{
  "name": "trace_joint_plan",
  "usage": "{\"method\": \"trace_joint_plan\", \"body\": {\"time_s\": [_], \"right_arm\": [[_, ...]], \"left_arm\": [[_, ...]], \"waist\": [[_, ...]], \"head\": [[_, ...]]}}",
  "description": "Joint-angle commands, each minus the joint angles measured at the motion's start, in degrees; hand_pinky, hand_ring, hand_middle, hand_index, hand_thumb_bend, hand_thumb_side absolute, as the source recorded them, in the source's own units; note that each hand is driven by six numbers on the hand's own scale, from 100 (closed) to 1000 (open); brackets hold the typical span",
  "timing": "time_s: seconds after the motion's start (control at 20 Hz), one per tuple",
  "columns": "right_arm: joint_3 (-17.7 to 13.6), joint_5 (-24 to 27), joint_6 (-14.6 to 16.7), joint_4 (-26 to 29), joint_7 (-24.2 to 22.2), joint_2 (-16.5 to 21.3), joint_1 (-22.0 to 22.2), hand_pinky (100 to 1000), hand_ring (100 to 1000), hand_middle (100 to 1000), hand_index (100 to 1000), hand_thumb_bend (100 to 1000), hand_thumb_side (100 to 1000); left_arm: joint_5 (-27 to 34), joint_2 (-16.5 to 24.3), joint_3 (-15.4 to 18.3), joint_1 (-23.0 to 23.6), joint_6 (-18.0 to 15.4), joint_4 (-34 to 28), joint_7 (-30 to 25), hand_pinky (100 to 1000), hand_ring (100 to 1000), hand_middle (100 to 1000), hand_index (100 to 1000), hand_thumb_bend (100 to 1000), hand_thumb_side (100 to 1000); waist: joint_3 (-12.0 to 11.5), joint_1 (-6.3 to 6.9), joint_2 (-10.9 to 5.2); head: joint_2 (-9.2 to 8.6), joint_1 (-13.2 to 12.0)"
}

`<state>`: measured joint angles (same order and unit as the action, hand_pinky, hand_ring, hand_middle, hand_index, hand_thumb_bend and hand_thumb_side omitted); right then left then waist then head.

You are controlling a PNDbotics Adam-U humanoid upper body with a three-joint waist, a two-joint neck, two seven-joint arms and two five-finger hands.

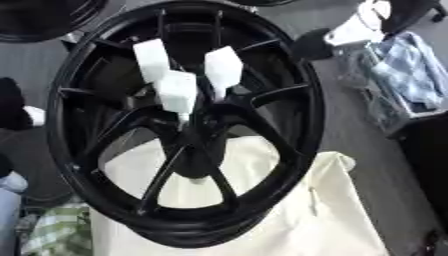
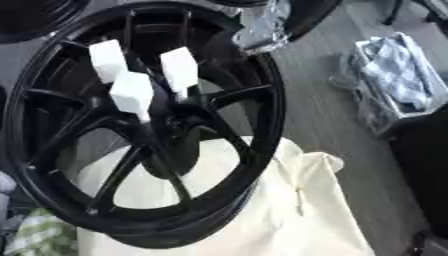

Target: Pull the pin out of the wheel hub.

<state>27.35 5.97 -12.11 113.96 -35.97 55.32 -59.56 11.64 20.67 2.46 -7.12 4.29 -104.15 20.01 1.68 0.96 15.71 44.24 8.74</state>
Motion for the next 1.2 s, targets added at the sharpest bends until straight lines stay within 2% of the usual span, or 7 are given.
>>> {"method": "trace_joint_plan", "body": {"time_s": [0.05,0.1,0.3,0.75,1.2], "right_arm": [[1.7,-1.9,-0.8,0.6,-3.4,-0.4,-2.2,818,791,747,843,568,387],[2.0,-2.1,-1.0,0.6,-3.8,-0.6,-2.5,820,792,747,845,596,377],[4.6,-4.0,-2.3,-0.5,-5.5,-2.6,-4.7,819,791,745,847,590,370],[7.8,-7.9,-3.8,-4.6,-2.6,-6.0,-6.2,805,767,716,829,545,302],[9.8,-12.4,-0.4,-9.3,-0.9,-8.2,-5.8,805,765,708,815,520,265]], "left_arm": [[0.1,1.6,0.1,-0.2,0.0,-1.0,-0.2,743,700,746,733,100,814],[0.1,1.6,0.1,-0.2,0.0,-1.0,-0.2,743,700,746,733,100,814],[0.2,1.6,0.0,-0.2,0.0,-0.9,-0.3,743,699,746,733,100,815],[0.2,1.4,-0.2,-0.1,0.1,-0.9,-0.5,743,699,746,733,100,817],[0.3,1.2,-0.3,-0.1,0.2,-0.8,-0.7,744,698,745,732,100,819]], "waist": [[0.0,-0.02,-1.25],[0.0,-0.02,-1.24],[-0.1,0.00,-1.16],[-0.1,0.25,-1.07],[-0.2,0.44,-0.84]], "head": [[-0.12,0.1],[-0.12,0.2],[-0.12,0.2],[-0.12,0.3],[-0.12,0.3]]}}
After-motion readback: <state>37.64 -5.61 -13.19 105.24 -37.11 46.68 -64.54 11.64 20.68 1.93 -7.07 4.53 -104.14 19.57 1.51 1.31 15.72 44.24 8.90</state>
